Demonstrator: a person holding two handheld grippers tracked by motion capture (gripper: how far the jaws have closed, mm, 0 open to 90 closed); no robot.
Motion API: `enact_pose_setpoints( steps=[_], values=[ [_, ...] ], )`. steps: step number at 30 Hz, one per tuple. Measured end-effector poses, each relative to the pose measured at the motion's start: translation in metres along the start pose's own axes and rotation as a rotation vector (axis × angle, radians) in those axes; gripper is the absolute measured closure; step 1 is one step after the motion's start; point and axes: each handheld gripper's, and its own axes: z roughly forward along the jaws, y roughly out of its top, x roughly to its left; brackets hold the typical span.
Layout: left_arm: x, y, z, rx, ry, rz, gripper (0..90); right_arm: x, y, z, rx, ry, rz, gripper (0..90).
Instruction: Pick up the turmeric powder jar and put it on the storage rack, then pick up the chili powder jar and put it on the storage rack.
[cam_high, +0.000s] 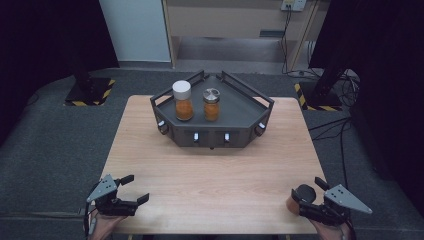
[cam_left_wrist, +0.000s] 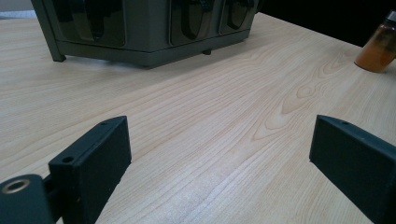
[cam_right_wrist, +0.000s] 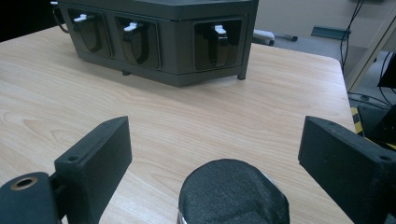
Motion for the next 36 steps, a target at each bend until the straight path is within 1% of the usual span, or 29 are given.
enact_pose_setpoints(
  steps=[7, 15, 24, 27, 29, 36],
  values=[
    [0.000, 0.000, 0.000, 0.002, 0.000, 0.001, 4.6, 0.001, 0.001, 0.000, 0.005, 0.003, -0.003, 9.6],
    [0.000, 0.000, 0.001, 0.004, -0.002, 0.002, 4.8, 0.001, 0.003, -0.002, -0.007, 0.000, -0.003, 9.6],
    [0.000, 0.001, 0.001, 0.005, -0.002, 0.002, 4.7, -0.001, 0.008, -0.003, -0.007, 0.007, 0.013, 9.6],
    [0.000, 0.001, 0.001, 0.007, -0.003, 0.003, 4.7, -0.002, 0.011, -0.003, 0.002, 0.009, 0.013, 9.6],
    [0.000, 0.001, 0.001, 0.007, -0.002, 0.001, 4.7, -0.004, 0.012, -0.004, 0.002, 0.016, 0.027, 9.6],
    [0.000, 0.001, 0.001, 0.009, -0.003, 0.002, 4.7, -0.010, 0.019, -0.004, 0.029, 0.019, 0.037, 9.8]
  ],
)
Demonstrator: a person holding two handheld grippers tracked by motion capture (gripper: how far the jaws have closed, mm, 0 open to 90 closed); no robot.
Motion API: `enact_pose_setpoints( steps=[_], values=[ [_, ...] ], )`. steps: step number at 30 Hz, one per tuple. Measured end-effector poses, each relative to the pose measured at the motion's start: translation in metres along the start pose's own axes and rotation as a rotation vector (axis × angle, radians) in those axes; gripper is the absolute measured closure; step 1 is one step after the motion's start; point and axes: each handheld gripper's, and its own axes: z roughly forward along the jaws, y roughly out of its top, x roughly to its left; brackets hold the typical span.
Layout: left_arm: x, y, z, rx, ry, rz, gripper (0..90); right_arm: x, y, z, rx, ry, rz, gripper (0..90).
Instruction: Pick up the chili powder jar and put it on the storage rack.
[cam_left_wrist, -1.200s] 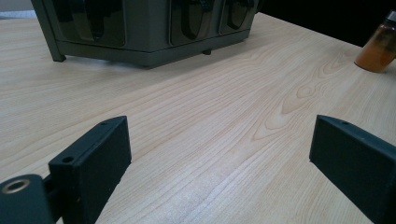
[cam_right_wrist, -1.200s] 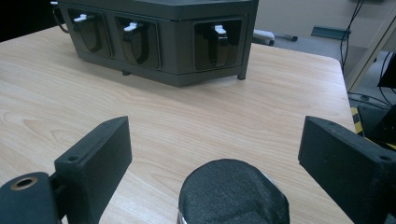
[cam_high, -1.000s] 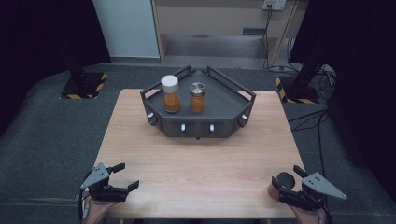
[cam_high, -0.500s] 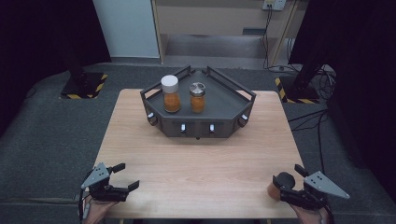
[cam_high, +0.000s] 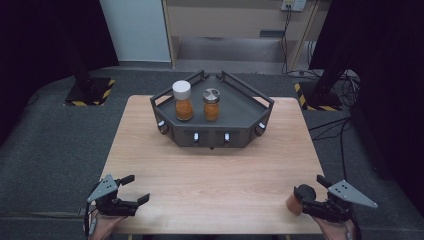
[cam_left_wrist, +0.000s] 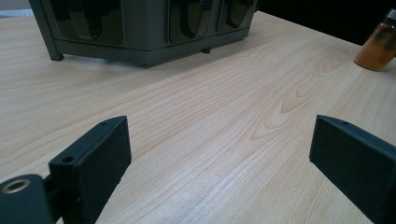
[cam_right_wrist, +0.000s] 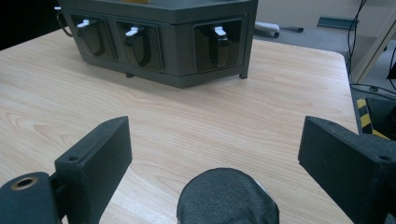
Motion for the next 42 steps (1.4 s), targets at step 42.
enact_pose_setpoints(
  steps=[42],
  values=[
    [0.000, 0.000, 0.000, 0.002, -0.002, 0.002, 4.7, -0.016, -0.021, 0.021, 0.159, 0.030, 0.070, 31.6]
  ],
)
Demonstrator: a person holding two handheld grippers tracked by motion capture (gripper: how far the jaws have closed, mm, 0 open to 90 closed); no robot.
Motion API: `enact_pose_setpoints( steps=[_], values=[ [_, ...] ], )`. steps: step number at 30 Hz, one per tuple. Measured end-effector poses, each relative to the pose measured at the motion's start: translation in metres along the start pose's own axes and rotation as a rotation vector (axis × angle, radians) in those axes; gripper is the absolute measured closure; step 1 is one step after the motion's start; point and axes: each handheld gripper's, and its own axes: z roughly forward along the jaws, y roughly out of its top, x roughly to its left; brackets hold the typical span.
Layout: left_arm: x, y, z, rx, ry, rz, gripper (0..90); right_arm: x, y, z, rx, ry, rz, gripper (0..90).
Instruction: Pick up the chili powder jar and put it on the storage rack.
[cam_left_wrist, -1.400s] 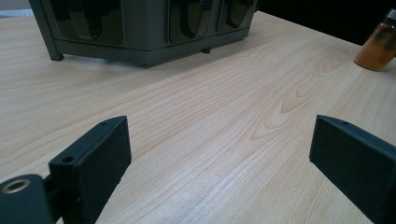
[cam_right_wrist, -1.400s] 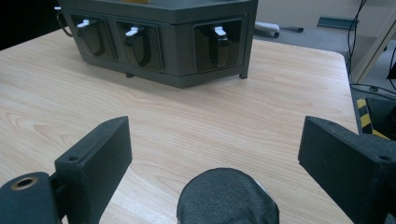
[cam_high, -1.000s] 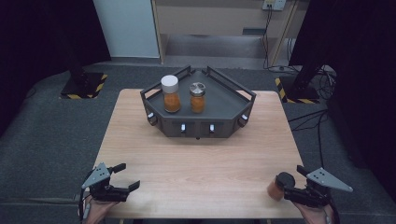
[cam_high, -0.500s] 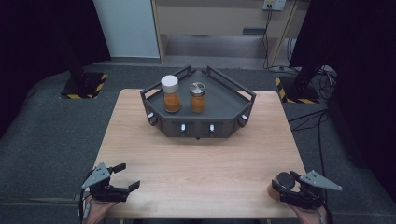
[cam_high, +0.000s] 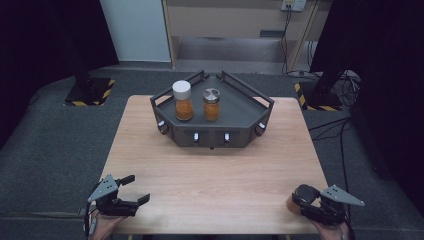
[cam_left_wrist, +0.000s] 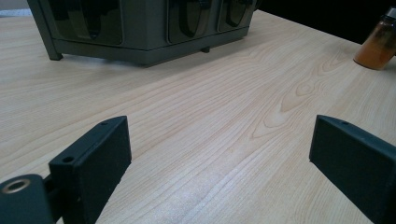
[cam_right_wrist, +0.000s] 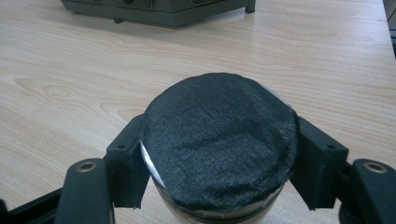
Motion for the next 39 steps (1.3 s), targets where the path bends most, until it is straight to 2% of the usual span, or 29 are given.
enact_pose_setpoints(
  steps=[13, 22, 30, 39],
  values=[
    [0.000, 0.000, 0.000, 0.000, -0.002, 0.001, 4.7, 0.005, -0.001, -0.001, -0.013, -0.015, -0.010, 32.5],
    [0.000, 0.000, 0.000, 0.002, 0.000, -0.001, 4.7, 0.005, 0.007, 0.004, -0.016, 0.003, -0.025, 32.5],
    [0.000, 0.000, 0.000, 0.002, -0.001, -0.002, 4.7, 0.007, 0.028, 0.015, -0.006, 0.040, -0.055, 32.6],
    [0.001, 0.000, 0.000, 0.001, -0.003, -0.002, 4.8, 0.008, 0.065, 0.030, 0.000, 0.095, -0.088, 32.6]
  ],
)
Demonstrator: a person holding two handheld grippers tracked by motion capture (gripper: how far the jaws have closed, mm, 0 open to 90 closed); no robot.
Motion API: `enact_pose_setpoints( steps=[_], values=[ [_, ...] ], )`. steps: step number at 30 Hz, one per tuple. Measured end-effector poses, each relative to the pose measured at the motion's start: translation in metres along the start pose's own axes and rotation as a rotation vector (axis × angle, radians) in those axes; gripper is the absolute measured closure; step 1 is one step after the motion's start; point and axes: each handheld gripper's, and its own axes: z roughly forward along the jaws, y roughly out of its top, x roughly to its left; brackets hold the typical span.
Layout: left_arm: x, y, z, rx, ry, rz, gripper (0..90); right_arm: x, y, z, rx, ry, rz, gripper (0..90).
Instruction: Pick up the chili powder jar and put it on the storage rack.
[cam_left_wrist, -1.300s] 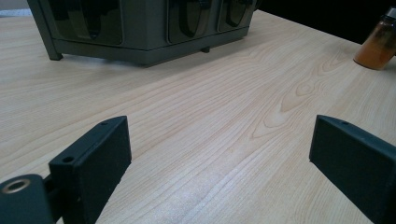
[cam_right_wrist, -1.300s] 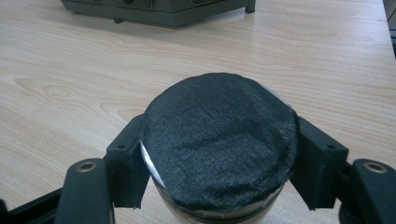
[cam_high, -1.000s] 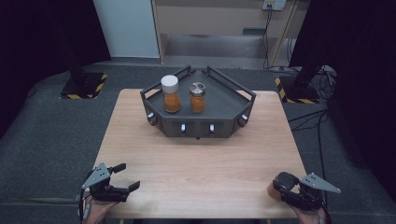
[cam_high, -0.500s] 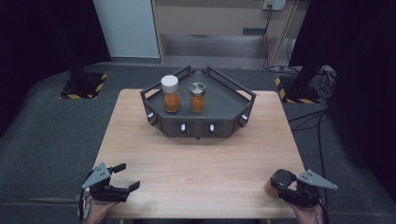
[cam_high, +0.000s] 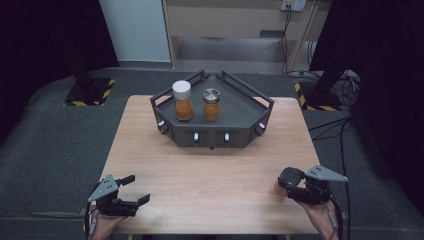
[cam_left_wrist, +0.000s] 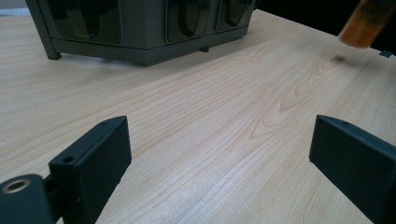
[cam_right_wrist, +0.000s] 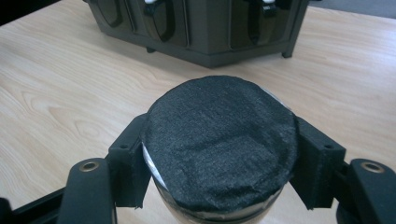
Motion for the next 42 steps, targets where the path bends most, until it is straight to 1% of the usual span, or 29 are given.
enact_pose_setpoints(
  steps=[8, 13, 14, 16, 23, 28, 30, 38, 42],
  values=[
    [0.000, 0.000, 0.000, 0.001, 0.000, 0.000, 4.7, -0.001, 0.031, 0.010, 0.013, 0.033, -0.023, 32.6],
    [0.000, 0.000, 0.000, 0.000, -0.001, 0.000, 4.7, 0.000, 0.050, 0.015, 0.017, 0.041, -0.047, 32.6],
    [0.000, 0.000, 0.000, 0.000, -0.001, 0.000, 4.7, 0.000, 0.050, 0.015, 0.017, 0.041, -0.047, 32.6],
    [0.000, 0.000, 0.000, 0.000, -0.001, -0.001, 4.7, -0.001, 0.061, 0.019, 0.021, 0.047, -0.053, 32.6],
    [0.000, 0.000, 0.000, -0.002, -0.001, -0.003, 4.7, -0.003, 0.084, 0.028, 0.026, 0.070, -0.051, 32.7],
    [0.001, 0.000, 0.000, -0.001, -0.002, -0.002, 4.8, -0.002, 0.102, 0.035, 0.032, 0.082, -0.066, 32.7],
    [0.001, 0.000, 0.000, 0.000, -0.002, -0.002, 4.8, -0.002, 0.108, 0.039, 0.037, 0.083, -0.071, 32.7],
    [0.001, 0.000, 0.000, 0.003, -0.003, -0.003, 4.8, -0.003, 0.125, 0.051, 0.039, 0.093, -0.067, 32.8],
    [0.001, 0.000, 0.000, 0.002, -0.003, -0.005, 4.8, -0.004, 0.136, 0.057, 0.034, 0.087, -0.068, 32.9]
  ],
)
